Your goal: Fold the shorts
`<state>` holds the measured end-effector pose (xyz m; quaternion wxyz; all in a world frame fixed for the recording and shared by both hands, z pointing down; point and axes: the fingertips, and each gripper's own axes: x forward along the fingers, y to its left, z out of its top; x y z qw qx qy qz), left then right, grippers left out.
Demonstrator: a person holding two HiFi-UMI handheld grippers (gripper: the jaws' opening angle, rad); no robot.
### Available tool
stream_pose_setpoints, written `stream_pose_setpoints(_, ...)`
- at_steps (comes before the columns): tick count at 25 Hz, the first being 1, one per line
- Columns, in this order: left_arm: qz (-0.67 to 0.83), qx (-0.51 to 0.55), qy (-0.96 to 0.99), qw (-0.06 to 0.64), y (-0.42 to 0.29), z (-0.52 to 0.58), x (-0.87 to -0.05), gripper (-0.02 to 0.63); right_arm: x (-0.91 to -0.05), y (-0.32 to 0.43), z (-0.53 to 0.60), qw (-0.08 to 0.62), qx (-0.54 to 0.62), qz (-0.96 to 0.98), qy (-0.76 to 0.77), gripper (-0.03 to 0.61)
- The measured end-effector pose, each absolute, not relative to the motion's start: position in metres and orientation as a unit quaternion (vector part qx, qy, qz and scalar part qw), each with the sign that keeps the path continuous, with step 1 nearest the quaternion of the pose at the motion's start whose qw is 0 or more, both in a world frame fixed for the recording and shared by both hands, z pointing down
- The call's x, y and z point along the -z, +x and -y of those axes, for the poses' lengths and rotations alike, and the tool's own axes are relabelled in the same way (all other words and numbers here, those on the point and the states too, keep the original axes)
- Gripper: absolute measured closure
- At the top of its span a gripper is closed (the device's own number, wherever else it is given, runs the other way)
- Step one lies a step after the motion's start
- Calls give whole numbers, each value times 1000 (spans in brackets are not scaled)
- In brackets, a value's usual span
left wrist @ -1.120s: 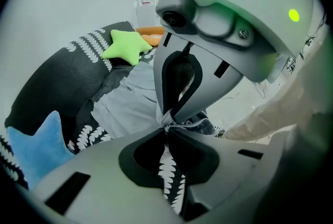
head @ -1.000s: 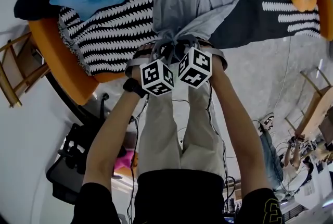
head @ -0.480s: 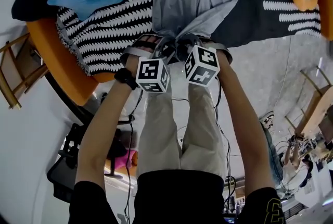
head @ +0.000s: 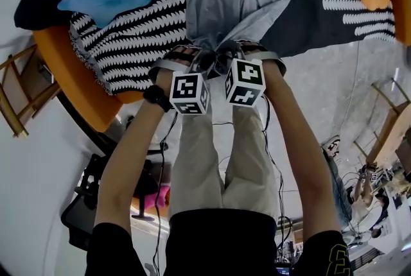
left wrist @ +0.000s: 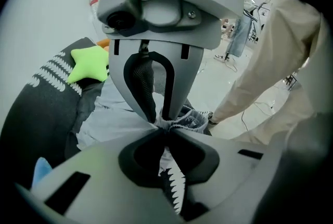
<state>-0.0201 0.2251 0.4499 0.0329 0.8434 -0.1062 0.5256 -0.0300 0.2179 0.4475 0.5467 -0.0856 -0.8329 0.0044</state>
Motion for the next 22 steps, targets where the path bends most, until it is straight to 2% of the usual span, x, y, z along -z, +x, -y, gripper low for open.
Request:
stream_pose_setpoints(4, 153, -500, 845, 112, -24, -211, -451, 574, -447, -15, -200, 537, -72, 839, -57, 399)
stream_pose_setpoints(6, 182, -483, 844, 143, -33, -202, -448, 574, -442, -7, -193, 521, -121, 844, -28, 374)
stream_pose_setpoints(10, 232, -458, 839, 181, -46, -193, -439, 574, -429, 20, -196, 480, -184, 855, 65, 393)
stream_pose_setpoints(16, 261, -447, 830, 208, -47, -190, -433, 574, -457, 25, -245, 461, -175, 859, 138, 383)
stream_pose_setpoints(18, 265, -447, 828, 210, -47, -189, -433, 574, -473, 31, -244, 428, -247, 845, 202, 383)
stream_pose_setpoints(22, 260, -444, 830, 214, -47, -189, -434, 574, -500, 48, -230, 294, -467, 758, 348, 383)
